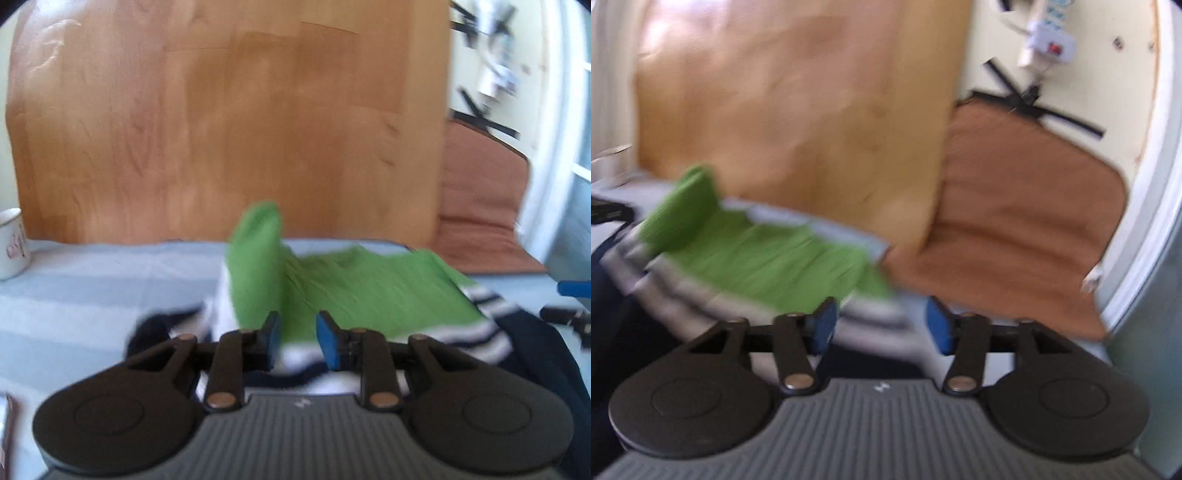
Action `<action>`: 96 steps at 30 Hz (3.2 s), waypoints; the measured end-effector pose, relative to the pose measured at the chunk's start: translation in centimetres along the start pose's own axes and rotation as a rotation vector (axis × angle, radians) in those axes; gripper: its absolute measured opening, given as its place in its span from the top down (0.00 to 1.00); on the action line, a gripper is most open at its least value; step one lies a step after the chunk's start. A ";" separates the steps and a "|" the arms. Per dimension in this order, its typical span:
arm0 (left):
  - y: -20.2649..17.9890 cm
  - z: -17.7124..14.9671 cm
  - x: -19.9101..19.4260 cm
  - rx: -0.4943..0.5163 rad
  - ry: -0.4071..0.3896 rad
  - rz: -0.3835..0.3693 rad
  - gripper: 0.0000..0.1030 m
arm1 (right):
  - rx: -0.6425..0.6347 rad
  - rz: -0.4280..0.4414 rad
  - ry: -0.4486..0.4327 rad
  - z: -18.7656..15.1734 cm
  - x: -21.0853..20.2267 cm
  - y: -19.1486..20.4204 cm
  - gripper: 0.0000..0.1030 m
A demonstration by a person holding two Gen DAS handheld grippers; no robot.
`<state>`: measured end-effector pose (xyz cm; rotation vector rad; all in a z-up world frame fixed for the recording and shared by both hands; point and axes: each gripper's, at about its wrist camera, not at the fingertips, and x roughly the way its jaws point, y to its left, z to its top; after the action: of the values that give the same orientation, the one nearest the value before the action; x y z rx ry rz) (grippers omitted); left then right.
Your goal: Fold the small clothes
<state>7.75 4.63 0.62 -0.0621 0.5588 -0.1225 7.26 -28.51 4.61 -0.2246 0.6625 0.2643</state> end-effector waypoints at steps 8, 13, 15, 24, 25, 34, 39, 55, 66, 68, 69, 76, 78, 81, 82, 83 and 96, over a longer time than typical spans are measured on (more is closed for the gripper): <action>-0.4 -2.9 -3.1 0.076 0.064 -0.020 0.70 | 0.025 -0.081 0.105 -3.1 -0.4 -1.4 0.92; 4.4 -2.0 -6.3 -0.040 -0.016 0.072 0.63 | 0.092 -0.512 0.118 -1.2 1.1 -10.7 0.89; 6.7 -2.0 -7.4 -0.099 -0.022 0.118 0.63 | 0.172 -0.593 0.142 -0.9 1.4 -12.3 0.75; 11.2 -1.5 -5.6 -0.263 0.060 0.078 0.32 | 0.035 -0.028 -0.015 0.9 0.0 3.7 0.49; 11.4 -1.5 -5.0 -0.274 0.074 0.098 0.29 | 0.010 0.052 -0.014 0.6 0.0 6.3 0.48; 13.3 -2.2 -2.0 -0.416 0.116 0.113 0.47 | -0.176 0.267 -0.012 -1.8 0.2 17.4 0.48; 11.1 -2.7 -1.6 -0.313 0.103 0.102 0.93 | -0.150 0.367 -0.034 0.8 -0.3 17.8 0.48; 10.3 0.5 -12.7 -0.196 -0.328 0.202 0.93 | -0.017 0.521 -0.013 2.6 -0.1 21.7 0.48; -0.9 -3.6 -8.2 0.215 -0.156 -0.154 0.66 | 0.067 0.240 0.139 -0.1 -0.5 14.8 0.47; -2.3 -4.9 -8.0 0.297 -0.131 -0.165 0.59 | 0.104 0.172 0.160 -0.4 -1.0 12.8 0.47; -2.9 -5.6 -8.5 0.334 -0.133 -0.167 0.53 | 0.127 0.159 0.158 -0.4 -1.4 11.9 0.47; -1.4 -8.3 -14.4 0.364 -0.211 -0.216 0.38 | 0.025 0.295 0.002 2.8 -4.3 15.1 0.41; -0.3 -8.5 -15.6 0.312 -0.213 -0.199 0.37 | -0.049 0.360 -0.029 3.6 -4.2 17.1 0.37; 1.2 -8.2 -16.3 0.234 -0.198 -0.161 0.37 | -0.158 0.380 -0.036 4.2 -2.8 20.6 0.33; 1.5 -8.2 -16.3 0.219 -0.194 -0.146 0.37 | -0.181 0.378 -0.027 4.2 -1.9 21.4 0.33; 1.7 -8.2 -16.2 0.212 -0.189 -0.137 0.37 | -0.197 0.375 -0.009 4.1 -0.7 21.9 0.34; 3.8 -5.0 -13.6 0.065 -0.149 -0.112 0.35 | 0.415 0.050 0.025 4.2 2.2 3.6 0.54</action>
<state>-5.95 10.09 3.19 -0.0390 0.4026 -0.2433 10.23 -23.51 5.98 0.1867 0.7326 0.1666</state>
